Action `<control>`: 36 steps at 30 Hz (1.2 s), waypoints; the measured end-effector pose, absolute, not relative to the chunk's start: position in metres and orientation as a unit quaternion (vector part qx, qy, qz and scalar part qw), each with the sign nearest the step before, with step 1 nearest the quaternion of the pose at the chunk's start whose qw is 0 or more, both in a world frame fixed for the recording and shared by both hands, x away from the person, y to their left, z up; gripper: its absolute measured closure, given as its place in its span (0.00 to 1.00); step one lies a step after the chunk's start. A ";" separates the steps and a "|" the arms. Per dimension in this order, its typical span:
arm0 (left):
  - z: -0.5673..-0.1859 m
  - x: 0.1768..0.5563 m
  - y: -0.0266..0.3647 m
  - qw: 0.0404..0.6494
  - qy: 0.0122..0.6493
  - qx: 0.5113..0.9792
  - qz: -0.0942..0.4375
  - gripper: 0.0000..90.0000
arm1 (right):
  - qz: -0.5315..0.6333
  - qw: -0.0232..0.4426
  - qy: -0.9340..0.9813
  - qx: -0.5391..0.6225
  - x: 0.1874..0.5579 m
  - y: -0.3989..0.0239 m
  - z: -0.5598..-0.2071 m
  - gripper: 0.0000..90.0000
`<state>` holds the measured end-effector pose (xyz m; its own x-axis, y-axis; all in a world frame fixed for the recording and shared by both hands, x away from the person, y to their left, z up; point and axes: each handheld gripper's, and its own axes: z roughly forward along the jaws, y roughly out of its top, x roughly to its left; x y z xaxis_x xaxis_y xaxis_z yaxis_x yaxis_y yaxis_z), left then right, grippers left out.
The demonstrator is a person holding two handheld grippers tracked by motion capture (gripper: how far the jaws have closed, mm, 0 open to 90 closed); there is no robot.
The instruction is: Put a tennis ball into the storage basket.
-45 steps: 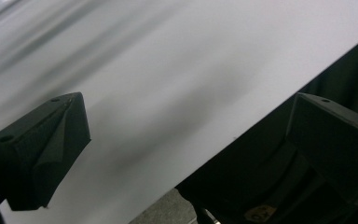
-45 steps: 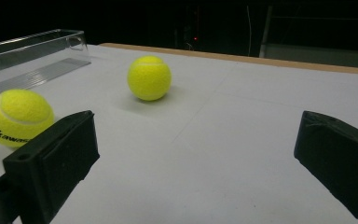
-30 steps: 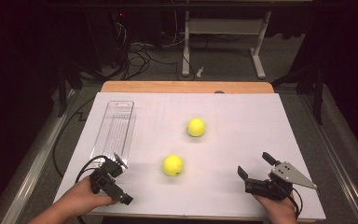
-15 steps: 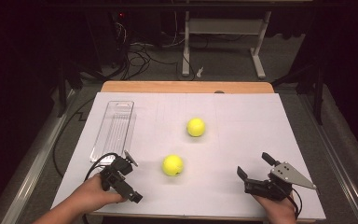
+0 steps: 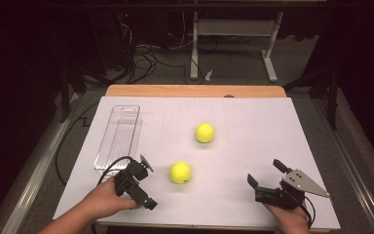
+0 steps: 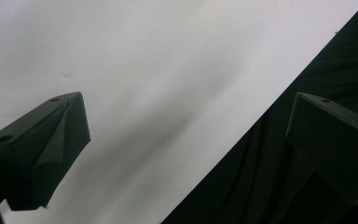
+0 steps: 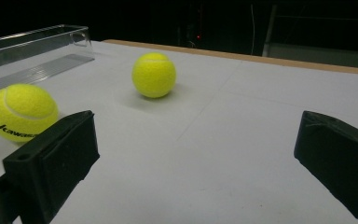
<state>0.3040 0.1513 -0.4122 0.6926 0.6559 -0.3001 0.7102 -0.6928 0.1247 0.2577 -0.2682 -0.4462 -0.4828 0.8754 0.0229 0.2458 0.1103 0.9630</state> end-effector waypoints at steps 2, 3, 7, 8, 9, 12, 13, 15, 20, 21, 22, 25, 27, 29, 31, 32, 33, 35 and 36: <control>-0.410 0.305 0.148 0.116 0.371 0.914 -0.117 0.01 | 0.525 0.300 0.683 0.411 0.258 -0.268 -0.446 0.00; -0.410 0.306 0.147 0.117 0.369 0.915 -0.116 0.01 | 0.525 0.300 0.683 0.410 0.258 -0.268 -0.446 0.00; -0.407 0.308 0.143 0.114 0.368 0.916 -0.115 0.01 | 0.525 0.300 0.683 0.410 0.258 -0.267 -0.447 0.00; -0.407 0.309 0.142 0.114 0.365 0.917 -0.115 0.01 | 0.524 0.299 0.684 0.410 0.258 -0.267 -0.447 0.00; -0.407 0.309 0.141 0.114 0.365 0.917 -0.116 0.01 | 0.524 0.299 0.684 0.409 0.258 -0.267 -0.447 0.00; -0.406 0.311 0.139 0.115 0.364 0.917 -0.117 0.01 | 0.524 0.298 0.685 0.409 0.259 -0.267 -0.447 0.00; -0.405 0.312 0.138 0.115 0.363 0.917 -0.119 0.01 | 0.523 0.298 0.686 0.409 0.259 -0.267 -0.448 0.00; -0.403 0.314 0.137 0.117 0.363 0.917 -0.119 0.01 | 0.523 0.298 0.686 0.409 0.259 -0.267 -0.448 0.00; -0.396 0.319 0.134 0.132 0.362 0.915 -0.118 0.01 | 0.523 0.298 0.685 0.409 0.259 -0.267 -0.447 0.00; -0.394 0.320 0.133 0.134 0.362 0.915 -0.117 0.01 | 0.523 0.298 0.685 0.409 0.259 -0.267 -0.447 0.00; -0.393 0.321 0.132 0.137 0.362 0.915 -0.115 0.01 | 0.523 0.298 0.686 0.409 0.259 -0.267 -0.448 0.00; -0.388 0.324 0.129 0.142 0.360 0.915 -0.112 0.01 | 0.523 0.298 0.686 0.409 0.259 -0.267 -0.448 0.00; -0.384 0.326 0.126 0.144 0.356 0.917 -0.109 0.01 | 0.524 0.298 0.686 0.409 0.259 -0.267 -0.448 0.00; -0.382 0.328 0.123 0.149 0.354 0.917 -0.108 0.01 | 0.524 0.297 0.685 0.410 0.259 -0.267 -0.448 0.00; -0.379 0.330 0.120 0.150 0.353 0.917 -0.106 0.01 | 0.524 0.297 0.684 0.411 0.259 -0.268 -0.448 0.00; -0.378 0.331 0.118 0.152 0.353 0.917 -0.106 0.01 | 0.525 0.297 0.684 0.411 0.259 -0.268 -0.448 0.00; -0.377 0.332 0.116 0.151 0.353 0.917 -0.105 0.01 | 0.525 0.297 0.684 0.411 0.259 -0.268 -0.448 0.00; -0.377 0.334 0.114 0.150 0.358 0.915 -0.108 0.01 | 0.526 0.297 0.683 0.410 0.259 -0.268 -0.447 0.00; -0.376 0.336 0.113 0.152 0.360 0.914 -0.108 0.01 | 0.526 0.297 0.683 0.411 0.259 -0.268 -0.447 0.00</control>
